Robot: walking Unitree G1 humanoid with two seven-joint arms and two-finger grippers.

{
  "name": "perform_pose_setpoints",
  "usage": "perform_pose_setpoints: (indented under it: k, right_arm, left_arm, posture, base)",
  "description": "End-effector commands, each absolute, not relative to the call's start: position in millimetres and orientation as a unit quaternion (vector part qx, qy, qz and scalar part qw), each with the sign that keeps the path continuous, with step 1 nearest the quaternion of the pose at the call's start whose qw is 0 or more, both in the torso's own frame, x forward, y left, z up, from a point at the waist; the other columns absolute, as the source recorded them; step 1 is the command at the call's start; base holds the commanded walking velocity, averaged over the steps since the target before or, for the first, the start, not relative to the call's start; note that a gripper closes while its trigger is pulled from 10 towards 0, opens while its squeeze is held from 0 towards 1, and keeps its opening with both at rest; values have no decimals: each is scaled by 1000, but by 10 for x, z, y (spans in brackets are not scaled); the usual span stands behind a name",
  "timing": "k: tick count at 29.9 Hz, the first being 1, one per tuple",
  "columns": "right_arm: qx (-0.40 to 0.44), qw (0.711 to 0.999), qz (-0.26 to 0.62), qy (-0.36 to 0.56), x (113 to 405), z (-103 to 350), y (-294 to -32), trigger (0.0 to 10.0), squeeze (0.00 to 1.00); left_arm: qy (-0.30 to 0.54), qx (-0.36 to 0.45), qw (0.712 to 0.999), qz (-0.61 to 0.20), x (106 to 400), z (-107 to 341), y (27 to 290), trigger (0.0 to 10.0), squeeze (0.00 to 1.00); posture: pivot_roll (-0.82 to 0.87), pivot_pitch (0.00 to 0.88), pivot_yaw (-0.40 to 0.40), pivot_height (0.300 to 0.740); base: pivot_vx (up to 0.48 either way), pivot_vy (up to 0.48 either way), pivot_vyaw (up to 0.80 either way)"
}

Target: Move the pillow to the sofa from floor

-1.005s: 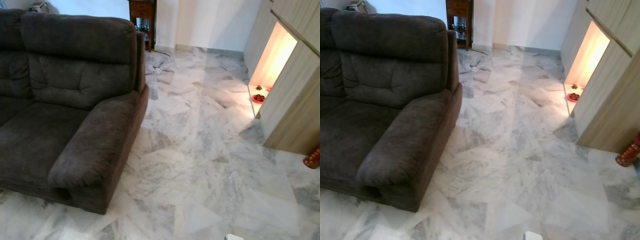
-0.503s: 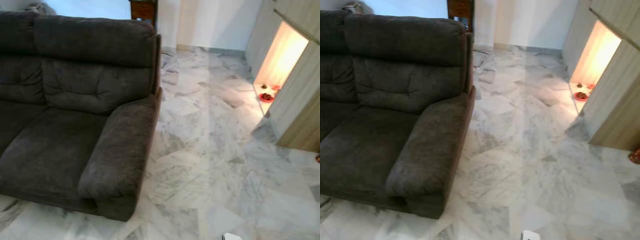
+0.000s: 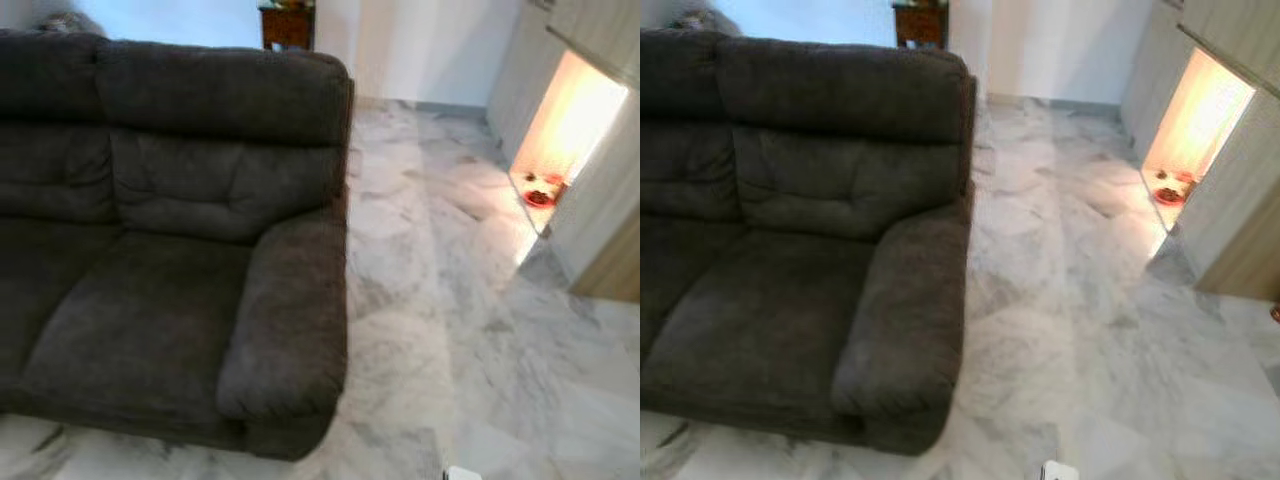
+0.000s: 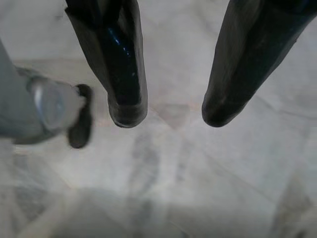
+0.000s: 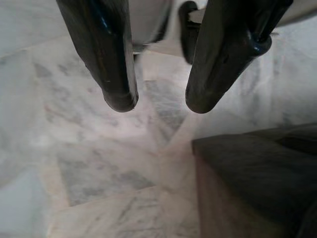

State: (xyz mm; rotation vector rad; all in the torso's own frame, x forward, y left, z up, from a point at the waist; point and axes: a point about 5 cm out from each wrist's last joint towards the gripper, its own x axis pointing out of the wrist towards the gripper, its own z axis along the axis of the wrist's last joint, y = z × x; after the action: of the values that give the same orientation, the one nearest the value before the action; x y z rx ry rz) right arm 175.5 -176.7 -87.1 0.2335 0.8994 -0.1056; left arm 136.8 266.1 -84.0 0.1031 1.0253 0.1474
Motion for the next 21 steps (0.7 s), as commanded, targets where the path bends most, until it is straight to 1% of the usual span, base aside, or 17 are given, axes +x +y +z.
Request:
perform_pose_setpoints:
  k: [1,9,21]
  right_arm:
    - [108,888,-61,443,1678,-899,-1831,10000,0]
    - [110,887,-65,445,1662,-907,-1828,10000,0]
    - [110,886,-69,446,1658,-911,-1824,10000,0]
  left_arm:
    - [506,47,859,64,1286,-881,2632,10000,0]
    - [508,45,857,67,1249,-885,2656,10000,0]
    - [507,40,859,62,1313,-912,2512,10000,0]
  posture:
    - [71,37,26,740]
    - [75,59,26,740]
    - [79,72,27,740]
  base:
    - [0,480,0]
    - [0,480,0]
    - [0,480,0]
